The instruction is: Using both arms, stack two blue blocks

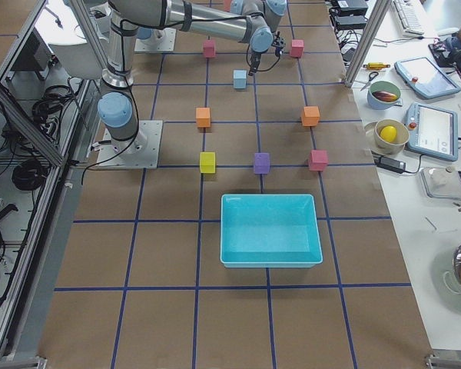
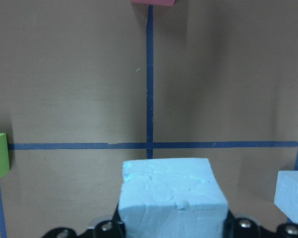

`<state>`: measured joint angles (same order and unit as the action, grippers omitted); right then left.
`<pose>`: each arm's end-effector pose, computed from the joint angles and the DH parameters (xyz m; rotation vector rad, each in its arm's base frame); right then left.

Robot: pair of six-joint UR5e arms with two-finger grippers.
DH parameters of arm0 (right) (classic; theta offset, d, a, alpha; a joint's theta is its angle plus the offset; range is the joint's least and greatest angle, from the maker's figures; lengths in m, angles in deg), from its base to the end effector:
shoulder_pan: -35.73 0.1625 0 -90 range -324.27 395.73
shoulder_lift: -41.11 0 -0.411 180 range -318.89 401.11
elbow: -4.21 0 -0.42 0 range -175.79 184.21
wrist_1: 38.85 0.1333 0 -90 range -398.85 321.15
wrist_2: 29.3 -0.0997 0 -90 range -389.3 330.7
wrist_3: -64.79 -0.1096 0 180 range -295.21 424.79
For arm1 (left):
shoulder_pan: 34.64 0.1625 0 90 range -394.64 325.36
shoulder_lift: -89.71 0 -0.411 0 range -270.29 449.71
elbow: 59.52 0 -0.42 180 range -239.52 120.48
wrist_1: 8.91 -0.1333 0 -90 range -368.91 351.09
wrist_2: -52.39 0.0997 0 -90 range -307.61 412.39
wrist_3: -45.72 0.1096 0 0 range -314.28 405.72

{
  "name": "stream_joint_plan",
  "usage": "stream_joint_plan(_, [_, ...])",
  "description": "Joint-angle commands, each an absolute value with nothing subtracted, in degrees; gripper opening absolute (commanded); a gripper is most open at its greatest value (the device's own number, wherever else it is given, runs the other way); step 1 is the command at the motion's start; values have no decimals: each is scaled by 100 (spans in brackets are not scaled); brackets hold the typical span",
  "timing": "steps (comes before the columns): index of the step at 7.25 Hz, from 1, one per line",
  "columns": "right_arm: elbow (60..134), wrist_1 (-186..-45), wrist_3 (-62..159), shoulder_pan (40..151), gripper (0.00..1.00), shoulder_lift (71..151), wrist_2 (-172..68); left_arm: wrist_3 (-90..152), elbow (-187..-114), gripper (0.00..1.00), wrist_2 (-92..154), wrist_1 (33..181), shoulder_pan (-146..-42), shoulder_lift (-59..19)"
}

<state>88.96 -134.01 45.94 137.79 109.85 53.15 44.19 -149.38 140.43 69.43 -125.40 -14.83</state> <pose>0.2761 -0.5854 0.3042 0.1995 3.0409 0.3325 -0.1451 -0.6025 0.3417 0.0222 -3.1074 -0.0754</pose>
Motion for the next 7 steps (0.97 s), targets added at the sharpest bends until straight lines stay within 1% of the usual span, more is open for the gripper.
stream_joint_plan(1, [8639,-12895,6118,13200,100,11361,6135,4092,-14970,0,14063,6966,-12919,-1461])
stream_joint_plan(3, [8639,-12334,6916,12550,100,11755,6246,3275,-15162,0,14028,6914,-13542,-1418])
stream_joint_plan(5, [8770,-12034,7007,12415,98,12248,6264,2361,-15216,0,14045,6861,-14402,-1610])
stream_joint_plan(6, [9136,-12042,7007,12407,95,12589,6299,2218,-15233,0,14019,6626,-14659,-1645])
stream_joint_plan(7, [9532,-12224,7015,12406,97,13002,6290,1912,-15295,0,14002,6432,-14714,-1802])
